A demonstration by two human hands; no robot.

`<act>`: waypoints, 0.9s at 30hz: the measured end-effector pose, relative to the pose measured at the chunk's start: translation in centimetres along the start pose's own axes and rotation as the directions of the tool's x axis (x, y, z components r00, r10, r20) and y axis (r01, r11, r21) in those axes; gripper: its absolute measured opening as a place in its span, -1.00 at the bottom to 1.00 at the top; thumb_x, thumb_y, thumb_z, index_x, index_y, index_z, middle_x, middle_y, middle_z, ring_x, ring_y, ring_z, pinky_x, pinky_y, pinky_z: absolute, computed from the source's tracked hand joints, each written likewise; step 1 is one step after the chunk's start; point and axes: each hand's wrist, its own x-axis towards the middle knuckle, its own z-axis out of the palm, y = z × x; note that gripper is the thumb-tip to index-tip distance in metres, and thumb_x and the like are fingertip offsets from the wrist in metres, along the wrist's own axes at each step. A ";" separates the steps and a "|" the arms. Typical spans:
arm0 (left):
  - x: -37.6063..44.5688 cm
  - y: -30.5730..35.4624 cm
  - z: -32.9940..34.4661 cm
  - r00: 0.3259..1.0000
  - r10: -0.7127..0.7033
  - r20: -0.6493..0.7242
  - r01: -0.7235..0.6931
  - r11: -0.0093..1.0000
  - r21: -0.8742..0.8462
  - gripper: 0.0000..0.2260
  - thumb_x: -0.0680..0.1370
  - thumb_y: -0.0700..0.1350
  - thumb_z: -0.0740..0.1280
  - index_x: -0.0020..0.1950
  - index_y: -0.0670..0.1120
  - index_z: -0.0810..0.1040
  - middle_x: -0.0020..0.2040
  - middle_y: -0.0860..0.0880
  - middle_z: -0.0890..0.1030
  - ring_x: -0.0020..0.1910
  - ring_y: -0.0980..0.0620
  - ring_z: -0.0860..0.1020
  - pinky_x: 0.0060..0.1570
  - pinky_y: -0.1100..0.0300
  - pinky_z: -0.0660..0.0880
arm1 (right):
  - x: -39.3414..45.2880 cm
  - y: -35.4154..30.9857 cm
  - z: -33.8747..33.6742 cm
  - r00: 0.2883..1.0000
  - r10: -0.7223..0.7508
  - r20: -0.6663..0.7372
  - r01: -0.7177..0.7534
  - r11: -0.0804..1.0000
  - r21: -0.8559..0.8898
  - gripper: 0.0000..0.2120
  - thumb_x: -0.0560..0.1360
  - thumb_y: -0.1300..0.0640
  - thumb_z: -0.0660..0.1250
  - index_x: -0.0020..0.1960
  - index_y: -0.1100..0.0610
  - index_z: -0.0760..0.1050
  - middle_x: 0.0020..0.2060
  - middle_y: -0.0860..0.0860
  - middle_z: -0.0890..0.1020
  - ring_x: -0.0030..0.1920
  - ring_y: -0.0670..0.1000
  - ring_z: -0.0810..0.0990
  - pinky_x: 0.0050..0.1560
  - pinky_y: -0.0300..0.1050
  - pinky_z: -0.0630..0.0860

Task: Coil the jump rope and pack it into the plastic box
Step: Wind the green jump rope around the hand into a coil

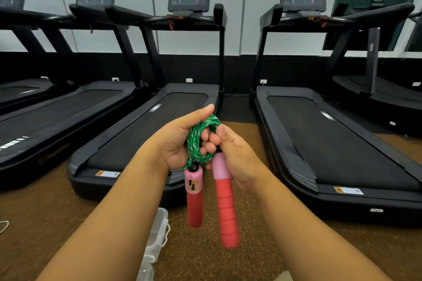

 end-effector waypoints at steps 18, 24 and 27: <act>-0.5 -0.5 -3.0 0.908 -0.086 0.410 0.082 0.996 0.027 -0.40 0.47 0.21 0.32 0.08 -0.35 0.60 -0.02 -0.24 0.68 -0.06 -0.09 0.68 -0.03 0.16 0.61 | -0.6 0.1 -1.0 0.985 0.127 0.117 -0.121 0.991 -0.055 -0.81 0.65 0.10 0.05 0.16 0.14 0.36 -0.29 0.05 0.42 -0.27 -0.10 0.52 -0.35 -0.24 0.44; -0.4 -0.4 -1.3 0.980 -0.039 0.193 0.014 0.992 0.129 -0.47 0.36 0.24 0.38 -0.17 -0.28 0.67 -0.28 -0.19 0.68 -0.37 -0.01 0.67 -0.32 0.21 0.62 | -0.5 1.1 -1.1 0.990 0.137 0.031 -0.135 0.990 -0.049 -0.81 0.64 0.13 0.10 0.20 0.14 0.40 -0.29 -0.01 0.48 -0.34 -0.13 0.48 -0.35 -0.21 0.49; -0.2 -0.4 -0.8 0.994 -0.043 0.096 0.022 0.978 0.207 -0.41 0.44 0.27 0.16 -0.37 -0.23 0.63 -0.43 -0.17 0.62 -0.54 0.01 0.58 -0.49 0.25 0.53 | -0.8 1.1 -1.0 0.995 0.078 0.068 -0.074 0.996 -0.056 -0.84 0.64 0.14 0.09 0.16 0.14 0.39 -0.28 -0.05 0.48 -0.26 -0.10 0.47 -0.32 -0.20 0.46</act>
